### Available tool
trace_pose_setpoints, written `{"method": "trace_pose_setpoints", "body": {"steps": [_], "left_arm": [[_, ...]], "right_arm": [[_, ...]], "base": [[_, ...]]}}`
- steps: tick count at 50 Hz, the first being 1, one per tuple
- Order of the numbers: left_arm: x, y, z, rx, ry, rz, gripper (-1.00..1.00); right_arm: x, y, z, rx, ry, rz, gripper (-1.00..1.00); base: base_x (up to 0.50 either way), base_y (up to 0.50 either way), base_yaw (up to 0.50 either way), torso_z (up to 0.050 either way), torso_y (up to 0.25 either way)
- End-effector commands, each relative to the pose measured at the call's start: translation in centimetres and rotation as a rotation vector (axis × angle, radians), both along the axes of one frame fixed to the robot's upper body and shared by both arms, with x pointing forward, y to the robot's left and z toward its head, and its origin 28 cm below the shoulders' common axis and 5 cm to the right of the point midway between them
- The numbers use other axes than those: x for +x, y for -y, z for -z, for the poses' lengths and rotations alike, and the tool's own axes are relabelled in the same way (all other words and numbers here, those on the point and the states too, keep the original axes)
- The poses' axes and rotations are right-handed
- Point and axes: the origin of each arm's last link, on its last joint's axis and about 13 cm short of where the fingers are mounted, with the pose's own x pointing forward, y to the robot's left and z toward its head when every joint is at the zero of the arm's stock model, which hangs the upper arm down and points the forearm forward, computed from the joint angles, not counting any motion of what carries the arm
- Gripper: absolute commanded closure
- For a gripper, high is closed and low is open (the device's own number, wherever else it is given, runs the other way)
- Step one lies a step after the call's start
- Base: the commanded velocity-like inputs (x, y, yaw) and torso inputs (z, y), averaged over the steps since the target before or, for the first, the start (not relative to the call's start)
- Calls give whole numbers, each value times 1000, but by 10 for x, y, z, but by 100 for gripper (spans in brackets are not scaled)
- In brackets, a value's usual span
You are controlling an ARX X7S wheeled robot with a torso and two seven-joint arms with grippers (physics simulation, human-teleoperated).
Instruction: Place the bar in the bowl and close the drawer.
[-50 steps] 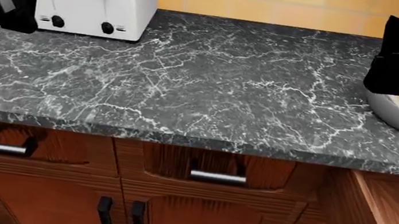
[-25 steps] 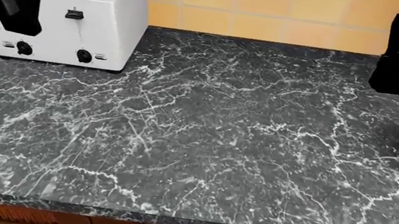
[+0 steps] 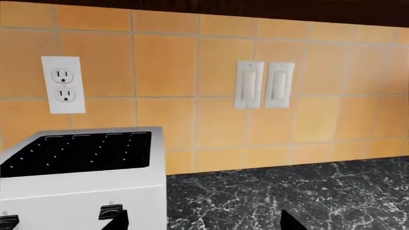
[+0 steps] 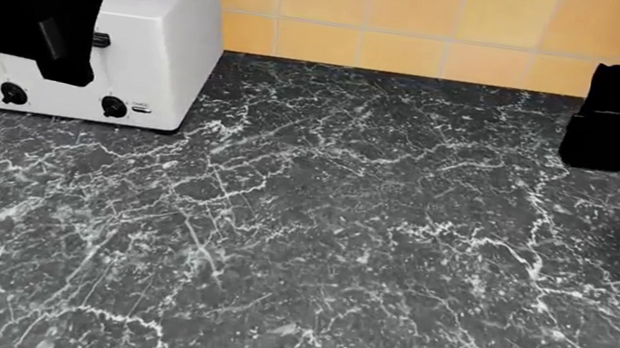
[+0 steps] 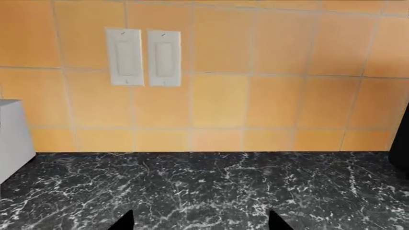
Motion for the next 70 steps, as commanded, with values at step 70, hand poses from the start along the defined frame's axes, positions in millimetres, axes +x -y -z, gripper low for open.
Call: {"method": "trace_pose_setpoints", "body": {"steps": [70], "left_arm": [[1, 6, 8, 18, -20, 51, -100]], "right_arm": [[-8, 5, 9, 3, 21, 38, -100]], "base": [[-126, 28, -486, 0, 0]]}}
